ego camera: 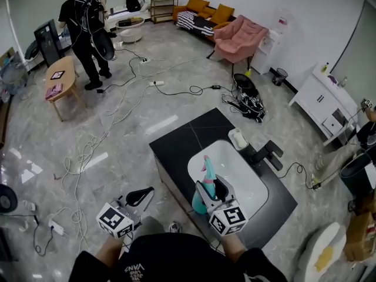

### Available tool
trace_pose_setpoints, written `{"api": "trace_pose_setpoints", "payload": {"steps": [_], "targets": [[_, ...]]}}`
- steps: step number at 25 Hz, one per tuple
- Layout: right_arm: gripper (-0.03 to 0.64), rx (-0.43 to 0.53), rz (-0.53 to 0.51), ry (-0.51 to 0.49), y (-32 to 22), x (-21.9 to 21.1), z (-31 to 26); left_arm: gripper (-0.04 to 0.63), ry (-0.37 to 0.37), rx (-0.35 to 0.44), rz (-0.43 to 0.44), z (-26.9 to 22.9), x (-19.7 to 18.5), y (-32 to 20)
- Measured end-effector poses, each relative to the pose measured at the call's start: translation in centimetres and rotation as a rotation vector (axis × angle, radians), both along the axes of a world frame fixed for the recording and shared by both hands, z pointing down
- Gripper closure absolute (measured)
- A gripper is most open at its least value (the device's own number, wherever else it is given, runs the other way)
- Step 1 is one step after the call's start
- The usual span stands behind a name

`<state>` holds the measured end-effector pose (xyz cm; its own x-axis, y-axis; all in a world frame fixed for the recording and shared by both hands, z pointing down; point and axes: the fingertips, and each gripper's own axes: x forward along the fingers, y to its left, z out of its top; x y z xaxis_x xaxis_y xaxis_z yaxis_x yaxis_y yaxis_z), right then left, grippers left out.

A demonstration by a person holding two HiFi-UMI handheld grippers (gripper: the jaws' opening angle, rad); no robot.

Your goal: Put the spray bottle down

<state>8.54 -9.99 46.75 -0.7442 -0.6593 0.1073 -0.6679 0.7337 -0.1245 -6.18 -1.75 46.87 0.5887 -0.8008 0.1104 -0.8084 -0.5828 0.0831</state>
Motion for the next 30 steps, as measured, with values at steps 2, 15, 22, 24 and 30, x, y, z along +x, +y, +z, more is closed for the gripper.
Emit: {"api": "trace_pose_setpoints", "payload": {"steps": [2, 15, 22, 24, 30], "targets": [[0.387, 0.005, -0.005, 0.005, -1.3, -0.4, 0.2, 0.575, 0.010, -0.019, -0.023, 0.3, -0.7, -1.0], [0.387, 0.054, 0.110, 0.053, -12.2, -3.2, 1.4, 0.575, 0.019, -0.023, 0.108, 1.1, -3.3, -13.1], [0.387, 0.065, 0.189, 0.071, -19.4, -5.6, 2.7, 0.575, 0.032, -0.052, 0.167, 1.4, -6.0, -20.1], [0.387, 0.066, 0.212, 0.083, -21.3, -6.0, 3.3, 0.575, 0.029, -0.059, 0.192, 1.8, -6.6, -21.5], [0.387, 0.060, 0.276, 0.120, -26.8, -6.0, 5.3, 0.575, 0.026, -0.100, 0.210, 3.1, -8.5, -24.5]]}}
